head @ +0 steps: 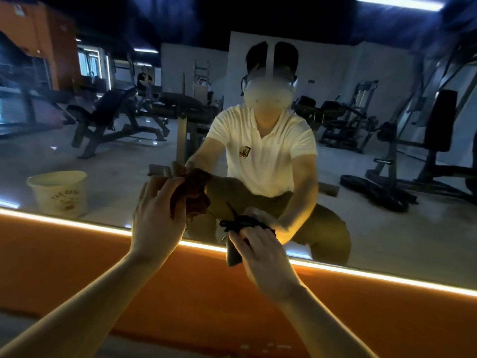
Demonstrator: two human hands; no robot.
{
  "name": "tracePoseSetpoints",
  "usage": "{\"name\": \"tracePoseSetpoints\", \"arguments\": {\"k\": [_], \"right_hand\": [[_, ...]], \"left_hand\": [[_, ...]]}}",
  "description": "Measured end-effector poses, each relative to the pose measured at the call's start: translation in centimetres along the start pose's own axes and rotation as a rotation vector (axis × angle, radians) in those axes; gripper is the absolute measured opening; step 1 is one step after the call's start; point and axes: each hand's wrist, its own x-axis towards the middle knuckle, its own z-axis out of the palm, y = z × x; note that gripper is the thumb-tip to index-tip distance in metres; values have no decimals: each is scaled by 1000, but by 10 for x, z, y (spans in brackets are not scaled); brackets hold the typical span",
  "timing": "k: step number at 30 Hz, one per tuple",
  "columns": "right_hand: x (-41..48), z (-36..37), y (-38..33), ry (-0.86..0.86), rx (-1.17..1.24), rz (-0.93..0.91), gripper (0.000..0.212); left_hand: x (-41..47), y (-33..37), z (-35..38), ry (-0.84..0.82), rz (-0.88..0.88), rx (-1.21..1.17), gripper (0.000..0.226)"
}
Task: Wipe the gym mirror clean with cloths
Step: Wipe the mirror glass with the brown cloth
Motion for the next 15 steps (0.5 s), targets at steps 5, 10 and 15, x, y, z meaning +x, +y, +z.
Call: {"name": "tracePoseSetpoints", "arguments": {"k": [5, 10, 15], "right_hand": [[48, -66, 64, 370, -106, 421, 35], [17, 1, -13, 283, 74, 362, 37], [4, 3, -15, 102, 67, 208, 26]], "left_hand": [[2, -2, 2, 11, 21, 14, 32], [2, -5, 3, 19, 34, -14, 31], [4, -10, 3, 16, 71, -29, 30]]}}
